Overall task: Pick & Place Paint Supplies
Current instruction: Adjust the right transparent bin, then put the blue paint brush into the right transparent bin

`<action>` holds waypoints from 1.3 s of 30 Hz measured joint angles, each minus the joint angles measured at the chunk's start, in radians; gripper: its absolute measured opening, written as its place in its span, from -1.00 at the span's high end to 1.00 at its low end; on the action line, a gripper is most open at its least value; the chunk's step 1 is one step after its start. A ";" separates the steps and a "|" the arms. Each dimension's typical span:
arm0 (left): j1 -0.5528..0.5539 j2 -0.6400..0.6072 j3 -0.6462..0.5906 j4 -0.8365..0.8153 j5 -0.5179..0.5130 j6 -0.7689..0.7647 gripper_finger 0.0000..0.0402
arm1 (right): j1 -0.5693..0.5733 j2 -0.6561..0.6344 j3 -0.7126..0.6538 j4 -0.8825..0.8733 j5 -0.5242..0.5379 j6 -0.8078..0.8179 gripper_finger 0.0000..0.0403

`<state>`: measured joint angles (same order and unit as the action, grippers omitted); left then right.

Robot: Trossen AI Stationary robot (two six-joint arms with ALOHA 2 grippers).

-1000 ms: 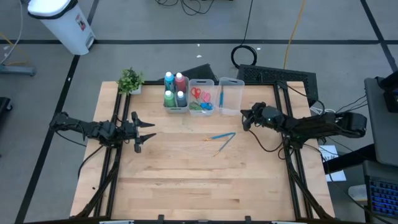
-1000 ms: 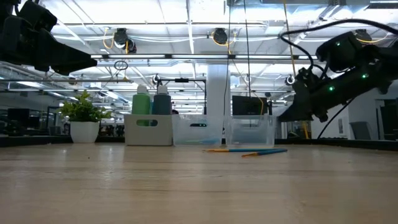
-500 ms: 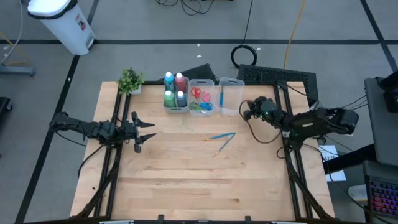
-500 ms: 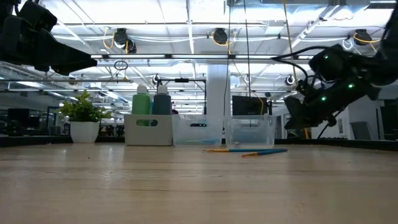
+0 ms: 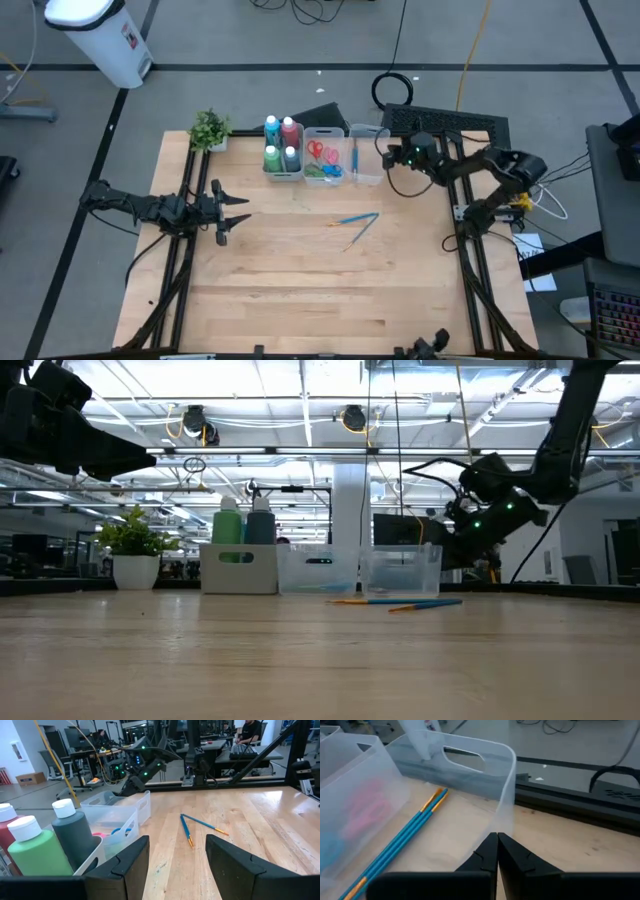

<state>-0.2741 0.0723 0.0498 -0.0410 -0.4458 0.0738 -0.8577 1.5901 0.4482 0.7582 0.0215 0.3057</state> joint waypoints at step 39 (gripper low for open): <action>0.000 0.000 0.000 0.000 0.000 0.000 -0.01 | 0.744 -0.281 0.058 0.054 -0.124 -0.370 0.43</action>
<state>-0.2744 0.0723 0.0497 -0.0409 -0.4458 0.0738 -0.1135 1.3087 0.5059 0.8123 -0.1026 -0.0644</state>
